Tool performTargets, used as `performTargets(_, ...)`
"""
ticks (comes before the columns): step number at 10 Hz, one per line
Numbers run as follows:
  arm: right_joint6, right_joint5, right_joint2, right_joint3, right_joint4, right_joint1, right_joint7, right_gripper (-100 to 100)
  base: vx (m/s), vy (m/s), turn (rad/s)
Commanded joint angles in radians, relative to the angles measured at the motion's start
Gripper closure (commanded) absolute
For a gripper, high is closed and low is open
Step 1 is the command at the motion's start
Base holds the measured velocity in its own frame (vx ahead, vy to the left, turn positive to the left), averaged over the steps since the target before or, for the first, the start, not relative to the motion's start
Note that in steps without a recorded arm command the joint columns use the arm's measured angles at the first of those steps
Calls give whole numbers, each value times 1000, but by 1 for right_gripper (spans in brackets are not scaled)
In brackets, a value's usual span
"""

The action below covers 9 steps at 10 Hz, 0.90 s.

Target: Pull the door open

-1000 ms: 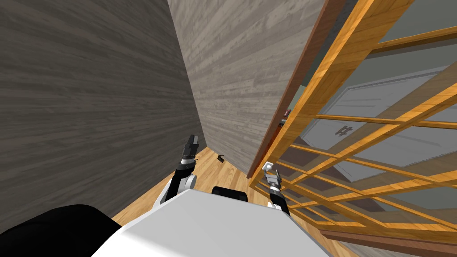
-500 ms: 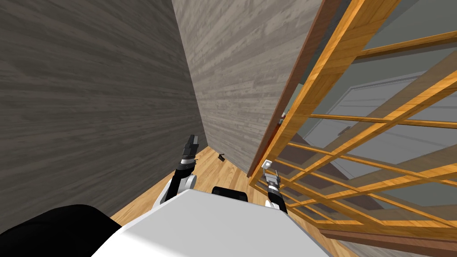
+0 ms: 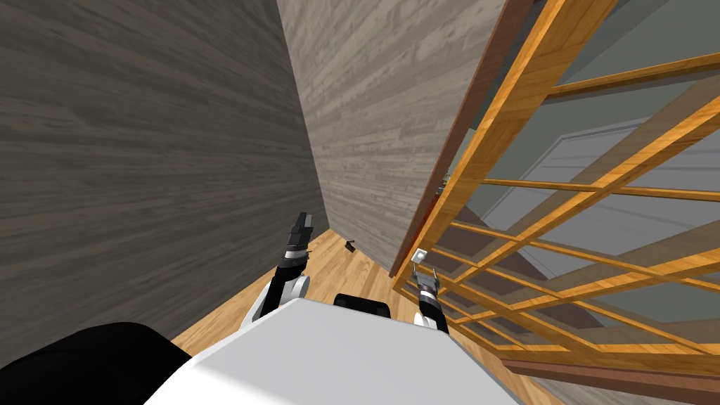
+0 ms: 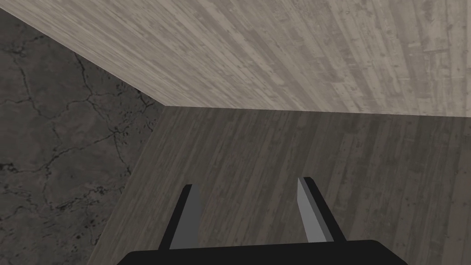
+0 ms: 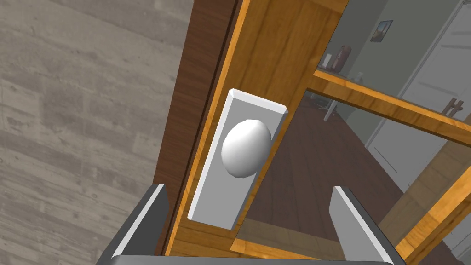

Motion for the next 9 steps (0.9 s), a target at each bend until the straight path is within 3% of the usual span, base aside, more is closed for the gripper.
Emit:
performTargets(1, 4, -20, 7, 6, -9, 1, -50, -100, -59, -11, 30)
performTargets(9, 17, -98, 34, 30, -46, 5, -227, -100, -68, -7, 35)
